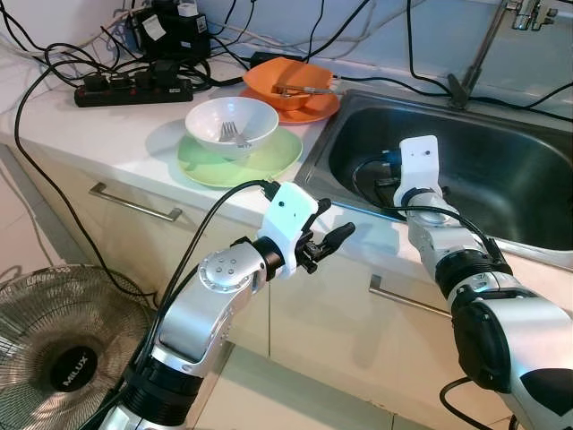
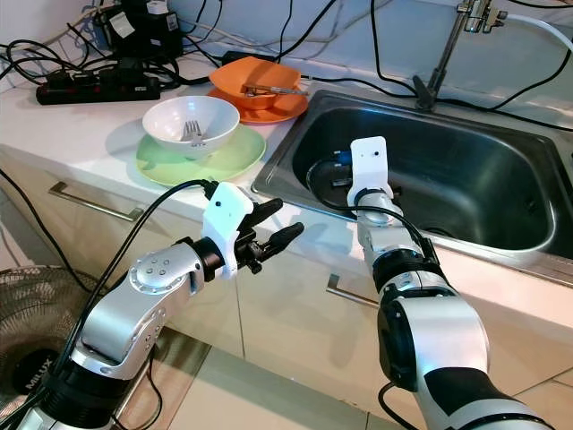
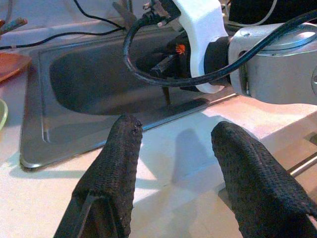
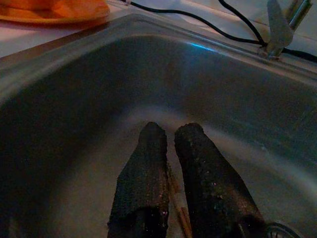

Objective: Kitchen organization

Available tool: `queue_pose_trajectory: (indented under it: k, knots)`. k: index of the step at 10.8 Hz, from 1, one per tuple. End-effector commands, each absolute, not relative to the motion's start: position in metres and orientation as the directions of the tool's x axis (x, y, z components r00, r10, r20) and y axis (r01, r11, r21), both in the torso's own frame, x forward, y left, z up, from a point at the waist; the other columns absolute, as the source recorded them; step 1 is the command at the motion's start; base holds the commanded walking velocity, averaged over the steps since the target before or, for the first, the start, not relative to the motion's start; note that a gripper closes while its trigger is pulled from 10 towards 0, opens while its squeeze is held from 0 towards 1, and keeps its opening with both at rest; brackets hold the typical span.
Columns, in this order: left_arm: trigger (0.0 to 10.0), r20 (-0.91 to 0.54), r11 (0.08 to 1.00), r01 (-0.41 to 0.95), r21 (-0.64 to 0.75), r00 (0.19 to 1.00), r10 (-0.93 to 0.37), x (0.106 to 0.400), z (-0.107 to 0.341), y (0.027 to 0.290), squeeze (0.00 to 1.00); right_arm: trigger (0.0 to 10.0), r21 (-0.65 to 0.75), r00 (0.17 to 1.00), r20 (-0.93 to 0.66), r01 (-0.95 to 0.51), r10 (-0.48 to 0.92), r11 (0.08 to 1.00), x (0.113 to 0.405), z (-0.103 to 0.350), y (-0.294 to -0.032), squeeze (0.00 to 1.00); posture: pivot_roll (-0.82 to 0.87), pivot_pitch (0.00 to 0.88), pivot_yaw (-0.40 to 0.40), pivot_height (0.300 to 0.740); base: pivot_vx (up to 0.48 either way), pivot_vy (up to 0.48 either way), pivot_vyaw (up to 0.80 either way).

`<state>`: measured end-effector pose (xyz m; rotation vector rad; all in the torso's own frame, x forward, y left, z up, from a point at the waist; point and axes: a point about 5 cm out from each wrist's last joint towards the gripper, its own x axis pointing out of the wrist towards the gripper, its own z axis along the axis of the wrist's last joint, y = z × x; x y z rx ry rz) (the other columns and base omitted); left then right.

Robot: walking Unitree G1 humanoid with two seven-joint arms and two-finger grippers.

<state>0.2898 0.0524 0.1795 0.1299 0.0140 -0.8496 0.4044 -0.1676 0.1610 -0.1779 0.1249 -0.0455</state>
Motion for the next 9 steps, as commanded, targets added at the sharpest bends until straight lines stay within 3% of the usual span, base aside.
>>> queue_pose_trajectory:
  k: [1,2,6,7,9]
  knots:
    - [10.0,-0.061,0.661,0.741,0.118,0.669,-0.740,0.289,0.183,0.054,0.00,10.0,-0.172,0.988,-0.141,0.029,-0.054,0.985,0.405,0.159,-0.166,0.40,0.18,0.053,-0.042,0.740,0.000,0.000,0.00]
    - [10.0,-0.062,0.662,0.740,0.119,0.671,-0.739,0.290,0.182,0.054,0.00,10.0,-0.175,0.988,-0.143,0.028,-0.054,0.984,0.404,0.159,-0.166,0.00,0.18,0.055,-0.043,0.740,0.000,0.000,0.00]
    - [10.0,-0.042,0.680,0.720,0.139,0.690,-0.723,0.292,0.186,0.055,0.00,10.0,-0.174,0.999,-0.042,0.026,-0.034,0.984,0.407,0.173,-0.161,0.00,0.17,0.058,-0.039,0.740,0.000,0.000,0.00]
    - [10.0,-0.021,0.700,0.689,0.188,0.715,-0.699,0.295,0.189,0.057,0.00,10.0,-0.162,1.000,0.018,0.018,-0.015,0.987,0.408,0.182,-0.158,0.00,0.17,0.061,-0.039,0.740,0.000,0.000,0.00]
    - [10.0,0.048,0.726,0.529,0.440,0.793,-0.607,0.301,0.201,0.065,0.00,10.0,-0.086,0.977,0.210,-0.005,0.023,0.996,0.409,0.211,-0.151,0.00,0.16,0.066,-0.037,0.740,0.000,0.000,0.00]
